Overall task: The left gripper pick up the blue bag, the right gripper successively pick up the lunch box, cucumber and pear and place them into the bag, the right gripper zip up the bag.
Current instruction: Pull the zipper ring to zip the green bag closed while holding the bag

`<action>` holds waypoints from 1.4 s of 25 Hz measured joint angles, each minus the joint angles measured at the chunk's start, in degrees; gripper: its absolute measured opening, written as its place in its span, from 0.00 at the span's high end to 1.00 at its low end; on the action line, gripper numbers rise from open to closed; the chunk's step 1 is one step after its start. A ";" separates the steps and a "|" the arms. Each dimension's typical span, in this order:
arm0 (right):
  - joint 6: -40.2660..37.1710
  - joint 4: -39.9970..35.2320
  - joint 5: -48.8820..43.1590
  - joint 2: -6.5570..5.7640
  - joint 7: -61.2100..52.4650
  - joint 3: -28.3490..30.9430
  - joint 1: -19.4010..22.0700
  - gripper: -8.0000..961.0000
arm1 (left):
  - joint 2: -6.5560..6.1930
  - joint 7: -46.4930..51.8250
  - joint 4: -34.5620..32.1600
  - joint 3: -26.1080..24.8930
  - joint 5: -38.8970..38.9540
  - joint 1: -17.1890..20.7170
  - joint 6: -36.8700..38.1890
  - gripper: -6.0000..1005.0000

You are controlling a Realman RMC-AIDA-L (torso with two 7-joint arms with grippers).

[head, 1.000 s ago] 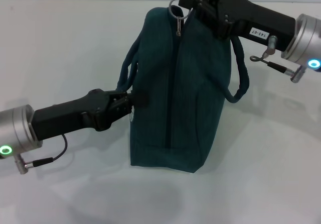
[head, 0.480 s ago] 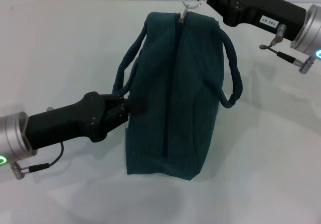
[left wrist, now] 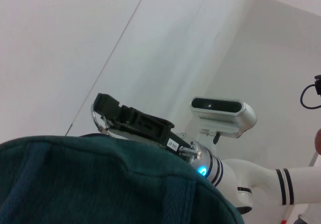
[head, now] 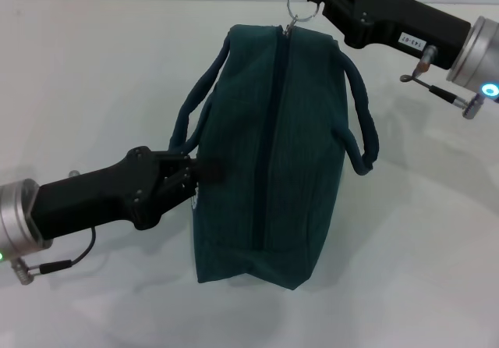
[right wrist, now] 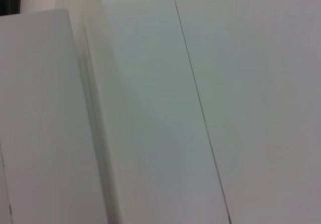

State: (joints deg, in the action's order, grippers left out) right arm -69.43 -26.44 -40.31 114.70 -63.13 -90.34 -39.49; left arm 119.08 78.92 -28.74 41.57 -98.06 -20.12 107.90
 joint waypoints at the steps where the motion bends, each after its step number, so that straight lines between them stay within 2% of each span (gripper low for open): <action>1: 0.31 0.09 -0.06 0.08 0.29 0.00 0.01 0.98 | 0.00 0.00 0.01 0.00 0.04 0.05 0.00 0.83; 8: 2.31 1.10 -0.12 0.54 2.58 -0.01 0.07 0.98 | 0.00 -0.03 0.00 0.00 0.13 0.19 0.52 0.82; 21: 4.53 1.34 0.12 0.61 4.81 -0.01 0.45 0.98 | -0.42 -1.45 -0.22 -0.90 0.52 1.06 2.85 0.80; 35: 3.92 1.30 -0.01 0.69 4.96 -0.01 0.82 0.98 | 0.18 -2.02 0.00 -2.11 1.03 1.40 -0.01 0.76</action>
State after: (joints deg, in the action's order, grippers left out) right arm -65.52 -25.14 -40.32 115.39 -58.17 -90.35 -38.67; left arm 119.26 76.91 -28.74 39.46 -97.02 -18.72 107.89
